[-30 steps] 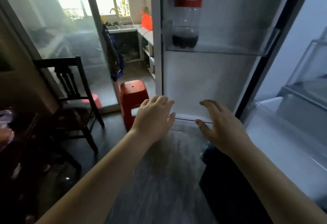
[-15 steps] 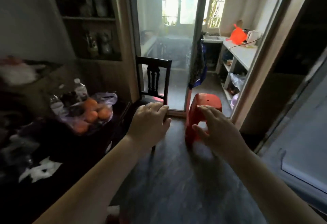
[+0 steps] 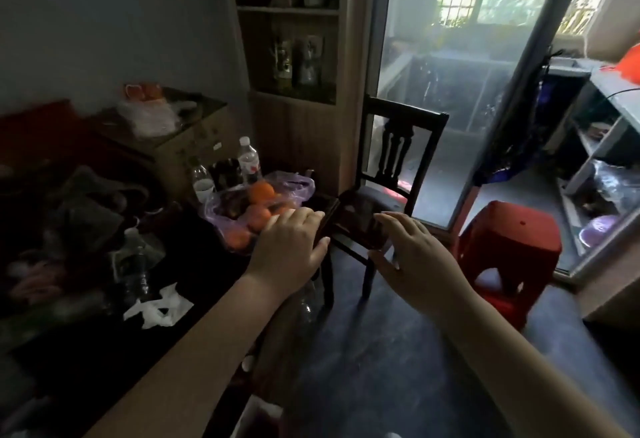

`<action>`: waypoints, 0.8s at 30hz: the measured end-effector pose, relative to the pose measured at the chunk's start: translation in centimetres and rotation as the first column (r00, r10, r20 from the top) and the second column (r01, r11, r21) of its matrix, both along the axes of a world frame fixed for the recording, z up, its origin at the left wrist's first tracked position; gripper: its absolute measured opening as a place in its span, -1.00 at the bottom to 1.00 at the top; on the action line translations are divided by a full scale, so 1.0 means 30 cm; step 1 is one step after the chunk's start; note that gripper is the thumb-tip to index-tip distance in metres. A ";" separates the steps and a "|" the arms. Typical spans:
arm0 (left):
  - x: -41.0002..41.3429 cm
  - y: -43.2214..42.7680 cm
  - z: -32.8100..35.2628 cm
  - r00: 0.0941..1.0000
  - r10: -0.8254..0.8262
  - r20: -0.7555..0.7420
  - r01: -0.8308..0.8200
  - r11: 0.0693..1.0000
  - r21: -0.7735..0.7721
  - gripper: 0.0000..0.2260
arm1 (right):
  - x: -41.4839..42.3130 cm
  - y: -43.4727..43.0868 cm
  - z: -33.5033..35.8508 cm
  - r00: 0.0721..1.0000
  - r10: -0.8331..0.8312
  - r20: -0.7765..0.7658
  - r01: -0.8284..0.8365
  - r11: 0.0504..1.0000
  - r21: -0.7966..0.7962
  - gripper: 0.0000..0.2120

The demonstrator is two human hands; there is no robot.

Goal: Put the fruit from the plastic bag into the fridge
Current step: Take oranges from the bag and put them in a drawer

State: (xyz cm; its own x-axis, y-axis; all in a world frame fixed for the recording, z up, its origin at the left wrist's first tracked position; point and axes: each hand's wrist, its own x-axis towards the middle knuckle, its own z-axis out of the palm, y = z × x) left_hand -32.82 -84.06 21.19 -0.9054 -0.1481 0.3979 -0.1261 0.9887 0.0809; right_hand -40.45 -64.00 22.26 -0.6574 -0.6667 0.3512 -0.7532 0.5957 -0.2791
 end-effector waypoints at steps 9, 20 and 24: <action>-0.263 -0.153 -0.078 0.972 0.226 0.067 -0.232 0.969 0.085 -0.59 | -0.418 -0.161 -0.036 0.981 0.195 0.019 -0.195 0.980 0.030 -0.49; -0.393 -0.364 -0.209 0.856 0.495 0.152 -0.516 0.841 0.164 -0.58 | -0.749 -0.497 -0.149 0.896 0.440 0.065 -0.445 0.888 0.119 -0.48; -0.403 -0.479 -0.255 0.814 0.547 0.194 -0.577 0.801 0.161 -0.50 | -0.774 -0.671 -0.222 0.856 0.504 0.116 -0.516 0.848 0.120 -0.49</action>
State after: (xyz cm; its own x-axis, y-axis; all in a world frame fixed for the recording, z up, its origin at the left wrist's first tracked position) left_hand -44.89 -98.42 13.54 -0.6785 -0.7108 0.1853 -0.6784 0.7031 0.2129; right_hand -63.66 -84.13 15.60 -0.2319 -0.9539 0.1903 -0.9414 0.1709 -0.2908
